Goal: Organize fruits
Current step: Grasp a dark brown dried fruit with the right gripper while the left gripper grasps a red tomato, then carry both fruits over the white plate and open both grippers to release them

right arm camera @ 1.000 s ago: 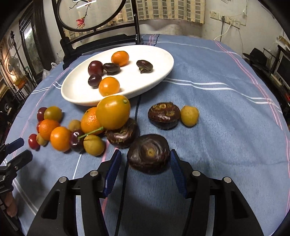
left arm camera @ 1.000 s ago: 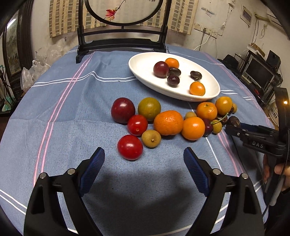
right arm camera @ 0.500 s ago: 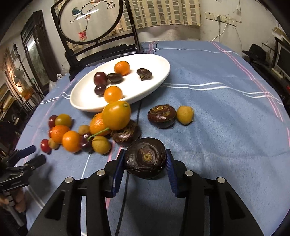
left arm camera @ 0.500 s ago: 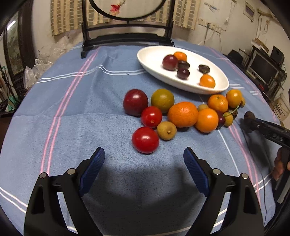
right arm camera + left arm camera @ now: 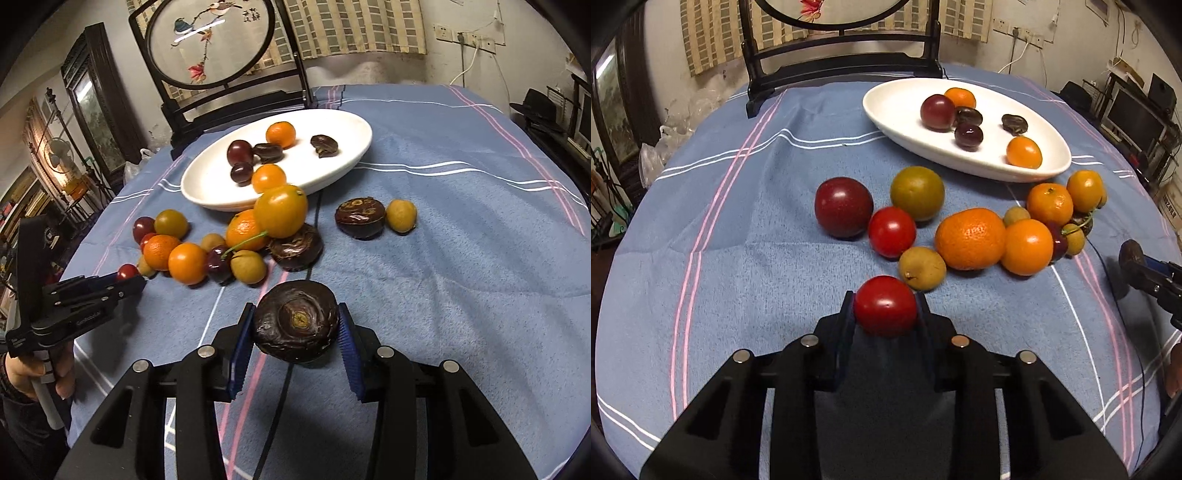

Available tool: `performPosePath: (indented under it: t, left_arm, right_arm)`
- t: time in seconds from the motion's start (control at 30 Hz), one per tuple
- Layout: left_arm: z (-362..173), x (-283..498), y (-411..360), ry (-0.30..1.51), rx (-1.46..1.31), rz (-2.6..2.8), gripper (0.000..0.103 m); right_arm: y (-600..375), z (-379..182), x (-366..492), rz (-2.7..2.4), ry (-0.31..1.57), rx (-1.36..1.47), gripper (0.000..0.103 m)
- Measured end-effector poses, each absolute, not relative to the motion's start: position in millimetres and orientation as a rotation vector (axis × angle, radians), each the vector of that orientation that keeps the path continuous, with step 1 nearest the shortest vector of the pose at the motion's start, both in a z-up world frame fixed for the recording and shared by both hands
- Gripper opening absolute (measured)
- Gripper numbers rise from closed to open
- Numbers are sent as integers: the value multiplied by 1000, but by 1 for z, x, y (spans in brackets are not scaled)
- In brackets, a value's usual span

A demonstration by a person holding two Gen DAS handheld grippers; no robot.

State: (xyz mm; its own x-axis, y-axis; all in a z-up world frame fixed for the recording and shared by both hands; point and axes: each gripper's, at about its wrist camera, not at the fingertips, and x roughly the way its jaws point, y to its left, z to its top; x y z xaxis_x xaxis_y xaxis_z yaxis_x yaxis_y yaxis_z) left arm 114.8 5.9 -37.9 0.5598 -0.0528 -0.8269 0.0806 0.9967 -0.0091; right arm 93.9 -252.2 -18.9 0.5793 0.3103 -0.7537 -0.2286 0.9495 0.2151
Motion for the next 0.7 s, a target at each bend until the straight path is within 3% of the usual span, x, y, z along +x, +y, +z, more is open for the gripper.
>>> performPosePath:
  t: [0.4, 0.7]
  left_arm:
    - [40, 122, -24, 827, 0, -225, 30]
    - [51, 182, -54, 795, -18, -197, 30]
  right_arm:
    - [-230, 37, 95, 379, 763, 23, 44]
    - [-206, 59, 145, 371, 732, -17, 44]
